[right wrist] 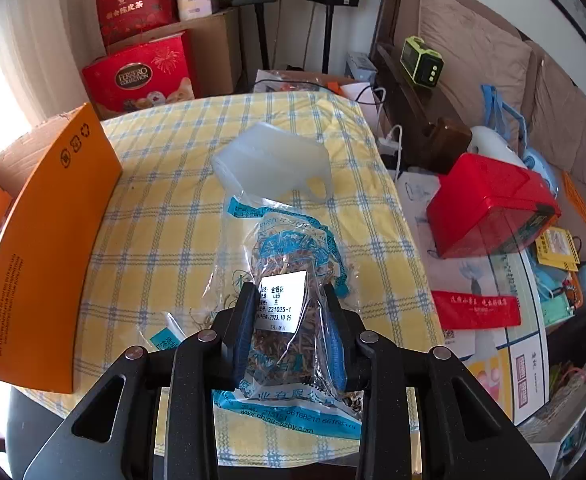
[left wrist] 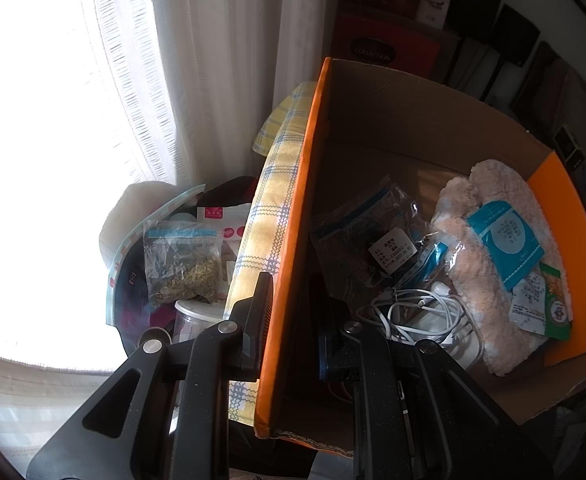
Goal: Organize objects
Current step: 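Carry the zip bag with the right gripper and release it into the box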
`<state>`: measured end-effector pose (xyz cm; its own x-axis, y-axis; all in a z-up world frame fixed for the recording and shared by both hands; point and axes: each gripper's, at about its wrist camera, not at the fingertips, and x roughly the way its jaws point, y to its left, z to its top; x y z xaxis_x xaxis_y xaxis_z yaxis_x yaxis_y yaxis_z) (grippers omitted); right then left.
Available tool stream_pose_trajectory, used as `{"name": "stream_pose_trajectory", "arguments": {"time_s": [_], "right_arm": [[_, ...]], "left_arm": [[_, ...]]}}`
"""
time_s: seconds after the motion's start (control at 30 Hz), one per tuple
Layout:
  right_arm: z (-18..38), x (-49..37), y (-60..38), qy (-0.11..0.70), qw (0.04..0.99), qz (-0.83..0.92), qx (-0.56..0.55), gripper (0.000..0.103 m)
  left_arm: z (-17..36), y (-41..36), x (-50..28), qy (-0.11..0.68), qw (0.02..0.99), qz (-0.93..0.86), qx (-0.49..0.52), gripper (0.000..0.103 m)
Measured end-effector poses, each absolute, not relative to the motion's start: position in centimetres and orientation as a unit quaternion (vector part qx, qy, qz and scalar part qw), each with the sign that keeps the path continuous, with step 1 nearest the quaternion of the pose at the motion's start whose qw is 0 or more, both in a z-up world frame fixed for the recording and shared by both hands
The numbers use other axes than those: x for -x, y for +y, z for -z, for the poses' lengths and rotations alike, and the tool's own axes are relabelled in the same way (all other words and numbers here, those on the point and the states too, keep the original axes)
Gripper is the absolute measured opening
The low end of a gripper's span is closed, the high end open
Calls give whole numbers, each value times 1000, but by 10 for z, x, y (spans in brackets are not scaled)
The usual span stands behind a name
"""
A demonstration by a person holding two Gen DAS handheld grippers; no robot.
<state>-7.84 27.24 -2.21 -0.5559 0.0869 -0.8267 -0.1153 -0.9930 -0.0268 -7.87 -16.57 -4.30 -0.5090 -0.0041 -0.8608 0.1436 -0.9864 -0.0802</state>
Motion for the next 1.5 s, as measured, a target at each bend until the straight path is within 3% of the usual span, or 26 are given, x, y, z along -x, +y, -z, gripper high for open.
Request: {"name": "stream_pose_trajectory", "arguments": {"time_s": [0.3,0.6,1.23,1.33,1.43,1.5], "right_arm": [[-37,85,250,20,0,-903,430,32],[-73,108,169,0,-91,-908,410,32],[-38,145,16,-25,-210,-871,444,35],[-27,148,5,-15,-217,-864,453,38],[-22,149,0,-6,-224,-862,455,61],[-24,146,0,-14,-221,-865,450,62]], "left_arm": [[43,-166,79,69,42,866,-494,15],[45,-166,81,69,39,865,-495,16],[43,-167,77,73,31,864,-497,16],[44,-166,76,74,31,864,-497,16],[44,-166,76,72,30,864,-498,16],[44,-165,75,72,31,864,-498,16]]}}
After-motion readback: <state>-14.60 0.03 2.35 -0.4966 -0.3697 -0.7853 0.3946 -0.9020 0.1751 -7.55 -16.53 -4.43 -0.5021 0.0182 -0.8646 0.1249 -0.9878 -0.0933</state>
